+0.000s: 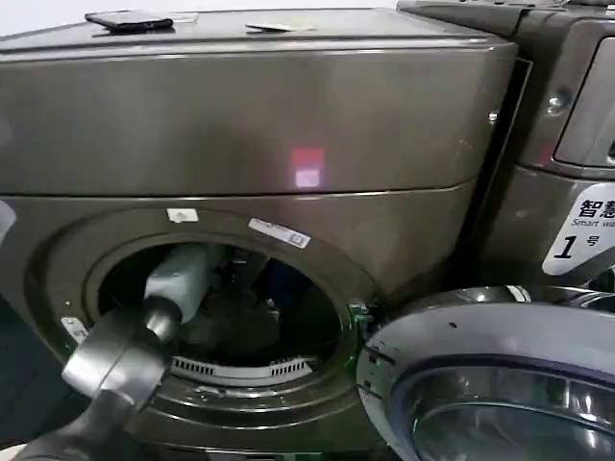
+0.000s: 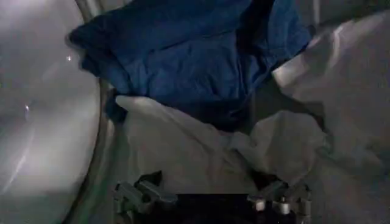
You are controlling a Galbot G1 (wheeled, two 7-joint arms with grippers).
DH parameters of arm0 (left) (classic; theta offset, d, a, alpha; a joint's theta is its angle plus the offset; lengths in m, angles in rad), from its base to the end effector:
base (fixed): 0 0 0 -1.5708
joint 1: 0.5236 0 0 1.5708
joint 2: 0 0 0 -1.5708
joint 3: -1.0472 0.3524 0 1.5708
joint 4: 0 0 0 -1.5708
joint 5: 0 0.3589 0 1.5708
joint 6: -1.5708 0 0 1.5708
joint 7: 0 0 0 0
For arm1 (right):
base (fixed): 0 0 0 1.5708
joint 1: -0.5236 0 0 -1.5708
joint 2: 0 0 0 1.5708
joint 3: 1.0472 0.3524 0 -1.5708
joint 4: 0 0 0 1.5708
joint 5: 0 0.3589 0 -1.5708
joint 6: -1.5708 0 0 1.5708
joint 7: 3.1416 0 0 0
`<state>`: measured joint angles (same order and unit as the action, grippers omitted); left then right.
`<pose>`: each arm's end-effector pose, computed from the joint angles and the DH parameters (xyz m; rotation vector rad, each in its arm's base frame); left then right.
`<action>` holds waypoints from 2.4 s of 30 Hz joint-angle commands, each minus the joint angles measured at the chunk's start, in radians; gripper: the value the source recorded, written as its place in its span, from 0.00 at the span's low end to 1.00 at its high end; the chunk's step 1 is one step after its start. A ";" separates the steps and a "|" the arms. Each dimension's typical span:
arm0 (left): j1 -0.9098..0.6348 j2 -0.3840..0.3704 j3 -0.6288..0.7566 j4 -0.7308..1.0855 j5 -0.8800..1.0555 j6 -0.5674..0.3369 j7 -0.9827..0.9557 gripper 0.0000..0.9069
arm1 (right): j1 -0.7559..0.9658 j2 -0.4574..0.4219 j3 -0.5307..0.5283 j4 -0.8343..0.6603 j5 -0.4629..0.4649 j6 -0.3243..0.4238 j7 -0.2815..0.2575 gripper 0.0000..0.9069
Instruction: Grasp the clothes from the dryer.
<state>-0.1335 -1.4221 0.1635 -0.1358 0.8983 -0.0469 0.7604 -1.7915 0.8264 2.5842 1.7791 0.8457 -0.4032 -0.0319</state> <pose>0.6661 0.0744 -0.2333 -0.8920 -1.5586 -1.5976 -0.1179 -0.4164 0.1158 1.4288 2.1459 -0.4367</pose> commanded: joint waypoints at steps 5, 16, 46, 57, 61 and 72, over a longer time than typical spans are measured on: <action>0.001 0.004 0.002 0.013 -0.012 0.003 0.049 0.01 | 0.010 -0.001 -0.012 0.002 -0.009 0.003 -0.001 1.00; -0.003 0.002 -0.002 0.006 -0.051 -0.026 0.053 0.00 | 0.012 0.002 -0.017 -0.006 -0.015 0.006 0.001 1.00; 0.324 0.018 -0.347 -0.614 -1.008 0.005 -0.490 0.00 | 0.042 -0.009 -0.063 0.000 -0.026 0.013 0.004 1.00; 0.409 -0.074 -0.466 -0.693 -0.968 -0.239 -0.898 0.00 | 0.052 -0.005 -0.074 0.005 -0.051 0.062 -0.011 1.00; 0.450 -0.094 -0.503 -0.723 -0.914 -0.271 -0.994 0.00 | 0.057 -0.007 -0.072 0.000 -0.051 0.079 -0.018 1.00; 0.547 -0.092 -0.499 -0.817 -0.906 -0.251 -1.007 0.00 | 0.043 -0.015 -0.067 -0.010 -0.032 0.103 -0.019 1.00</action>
<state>0.3392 -1.4984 -0.3104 -0.8814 -0.0196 -0.2573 -0.1374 -1.7452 0.8132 2.5138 1.7713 0.8105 -0.3185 -0.0492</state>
